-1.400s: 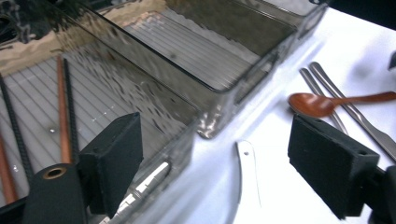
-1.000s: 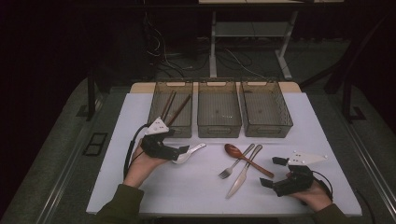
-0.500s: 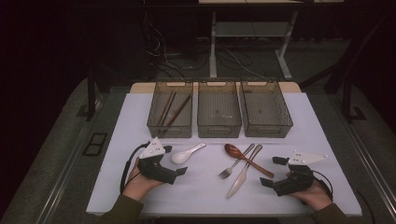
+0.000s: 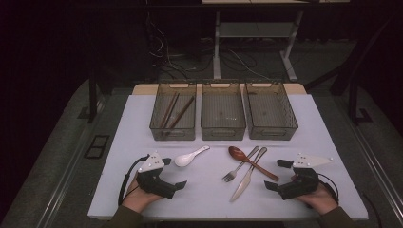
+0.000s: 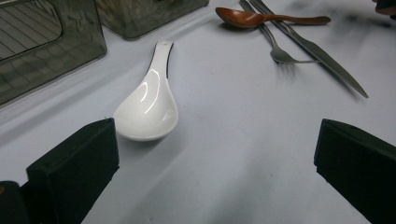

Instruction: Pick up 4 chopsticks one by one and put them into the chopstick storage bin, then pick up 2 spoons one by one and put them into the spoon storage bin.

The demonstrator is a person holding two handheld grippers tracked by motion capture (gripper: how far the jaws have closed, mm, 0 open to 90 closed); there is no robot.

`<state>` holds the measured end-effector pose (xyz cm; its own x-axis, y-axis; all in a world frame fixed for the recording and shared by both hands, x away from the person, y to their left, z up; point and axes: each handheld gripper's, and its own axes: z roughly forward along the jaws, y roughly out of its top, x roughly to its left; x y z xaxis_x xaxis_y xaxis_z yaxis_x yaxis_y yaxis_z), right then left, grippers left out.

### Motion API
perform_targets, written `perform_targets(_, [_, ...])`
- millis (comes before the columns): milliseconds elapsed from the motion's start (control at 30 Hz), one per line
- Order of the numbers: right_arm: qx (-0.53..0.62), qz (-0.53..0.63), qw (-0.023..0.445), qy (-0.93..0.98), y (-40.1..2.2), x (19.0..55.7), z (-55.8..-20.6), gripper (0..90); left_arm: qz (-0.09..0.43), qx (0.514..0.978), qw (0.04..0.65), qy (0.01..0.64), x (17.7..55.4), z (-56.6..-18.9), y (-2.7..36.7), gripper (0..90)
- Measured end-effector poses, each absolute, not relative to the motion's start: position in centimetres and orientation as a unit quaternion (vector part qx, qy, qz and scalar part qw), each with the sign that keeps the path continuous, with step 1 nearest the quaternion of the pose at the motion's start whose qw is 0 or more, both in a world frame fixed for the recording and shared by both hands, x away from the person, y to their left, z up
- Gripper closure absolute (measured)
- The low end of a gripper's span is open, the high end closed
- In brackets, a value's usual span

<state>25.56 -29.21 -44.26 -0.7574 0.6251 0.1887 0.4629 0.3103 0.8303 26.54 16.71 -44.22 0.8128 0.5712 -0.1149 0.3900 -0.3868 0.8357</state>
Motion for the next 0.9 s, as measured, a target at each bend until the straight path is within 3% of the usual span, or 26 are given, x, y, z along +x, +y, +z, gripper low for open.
perform_targets(900, [0.343, 0.478, 0.085, 0.804, -28.7, 26.9, -43.0, 0.5, 0.092, 0.825, 0.476, 0.289, 26.5, -44.2, 16.9, 0.0])
